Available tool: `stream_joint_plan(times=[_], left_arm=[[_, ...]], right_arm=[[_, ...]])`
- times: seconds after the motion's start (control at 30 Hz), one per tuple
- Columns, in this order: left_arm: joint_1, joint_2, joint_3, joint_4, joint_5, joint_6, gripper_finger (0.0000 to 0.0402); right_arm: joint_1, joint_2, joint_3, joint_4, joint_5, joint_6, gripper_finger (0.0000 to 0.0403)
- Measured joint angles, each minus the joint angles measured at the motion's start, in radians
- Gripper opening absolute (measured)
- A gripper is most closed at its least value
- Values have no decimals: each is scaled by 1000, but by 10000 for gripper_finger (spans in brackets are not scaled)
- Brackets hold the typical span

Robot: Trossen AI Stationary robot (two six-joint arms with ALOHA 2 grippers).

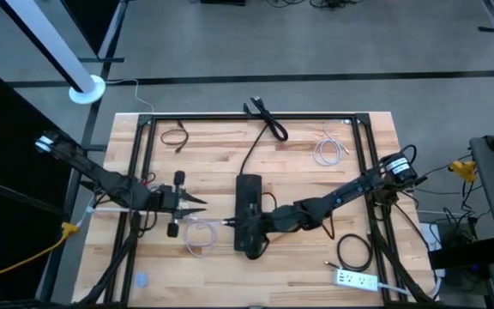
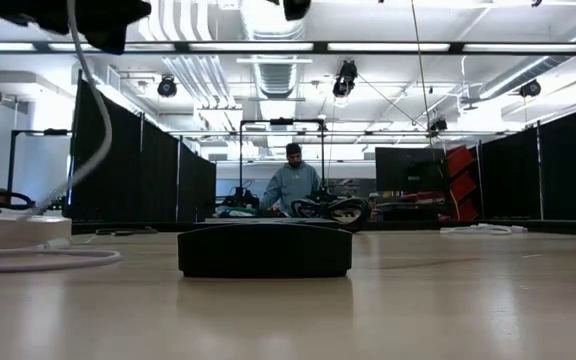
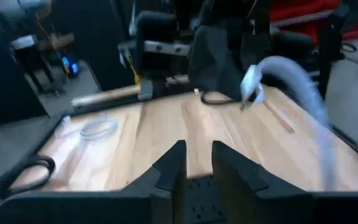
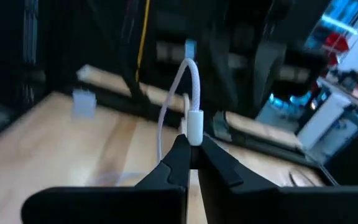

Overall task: Insert USB
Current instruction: Insert the purple charger cable into the black outlet extension

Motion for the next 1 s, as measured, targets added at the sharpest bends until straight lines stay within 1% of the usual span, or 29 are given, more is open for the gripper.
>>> stream_joint_plan(times=[0.07, 0.17, 0.3, 0.47, 0.77, 1.0], left_arm=[[0, 18, -46, 152, 39, 29, 64], [0, 58, -82, 286, 45, 50, 63], [3, 137, -84, 386, 45, 51, 64], [12, 241, -60, 479, 41, 91, 64], [31, 376, 50, 474, 33, 136, 65], [35, 416, 90, 467, 13, 165, 64]], right_arm=[[-9, -1, -3, 12, 4, -9, 5], [-28, -2, -3, 20, 13, 6, 4], [-51, 0, -3, 18, 14, 28, 5], [-61, 1, -3, 21, -17, 28, 5], [-61, 3, -2, 13, -32, 25, 4], [-56, 3, -2, 9, -31, 25, 5]])
